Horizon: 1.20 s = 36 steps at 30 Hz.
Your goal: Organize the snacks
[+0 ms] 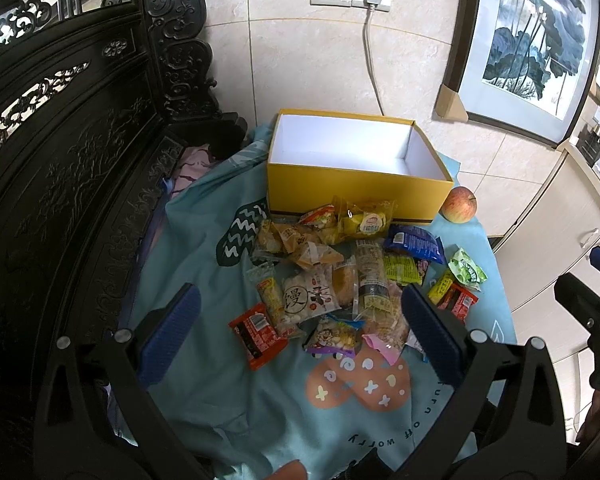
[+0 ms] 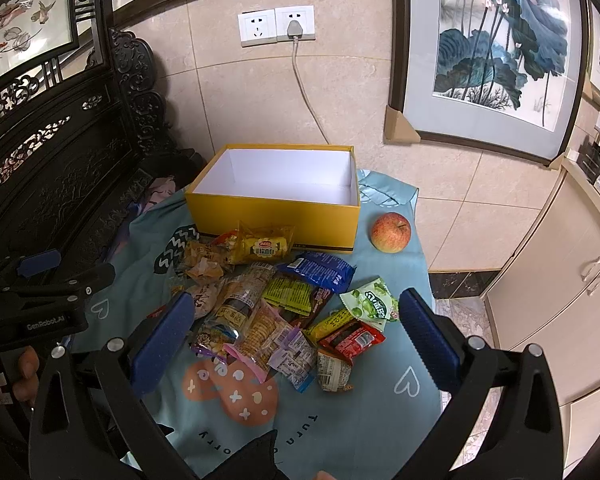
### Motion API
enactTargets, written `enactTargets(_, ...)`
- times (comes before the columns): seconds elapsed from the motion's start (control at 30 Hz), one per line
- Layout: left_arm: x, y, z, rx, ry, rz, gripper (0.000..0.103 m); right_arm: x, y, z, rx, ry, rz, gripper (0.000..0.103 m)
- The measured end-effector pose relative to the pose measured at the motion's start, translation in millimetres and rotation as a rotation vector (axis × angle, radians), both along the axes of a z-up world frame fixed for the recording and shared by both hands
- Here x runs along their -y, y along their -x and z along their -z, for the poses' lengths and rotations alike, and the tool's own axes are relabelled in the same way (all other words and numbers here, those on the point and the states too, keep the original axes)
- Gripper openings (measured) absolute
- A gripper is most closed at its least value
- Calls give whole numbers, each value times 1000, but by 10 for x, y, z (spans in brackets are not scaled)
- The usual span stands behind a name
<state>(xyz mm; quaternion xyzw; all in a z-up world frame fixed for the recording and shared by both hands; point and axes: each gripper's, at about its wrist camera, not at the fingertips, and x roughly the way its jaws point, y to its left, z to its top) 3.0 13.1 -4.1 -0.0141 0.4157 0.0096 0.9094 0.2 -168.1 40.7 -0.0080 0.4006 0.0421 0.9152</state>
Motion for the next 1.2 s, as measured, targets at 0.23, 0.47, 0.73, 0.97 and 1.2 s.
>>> enactTargets(0.23, -31, 20, 11, 1, -1, -1, 101, -6, -5, -11, 1, 0, -3, 102)
enactTargets(0.47, -42, 23, 9, 0, -1, -1, 101, 2, -15, -22, -5, -2, -5, 102)
enactTargets(0.73, -51, -39, 26, -16, -4, 2, 101, 1, -38, 4, -16, -3, -4, 102)
enactTargets(0.97, -32, -168, 189, -49, -21, 11, 101, 67, -154, 180, -62, -9, -14, 102)
enactTargets(1.2, -441, -353, 1262, -235, -44, -34, 101, 522, -215, 1297, -290, 18, 32, 102)
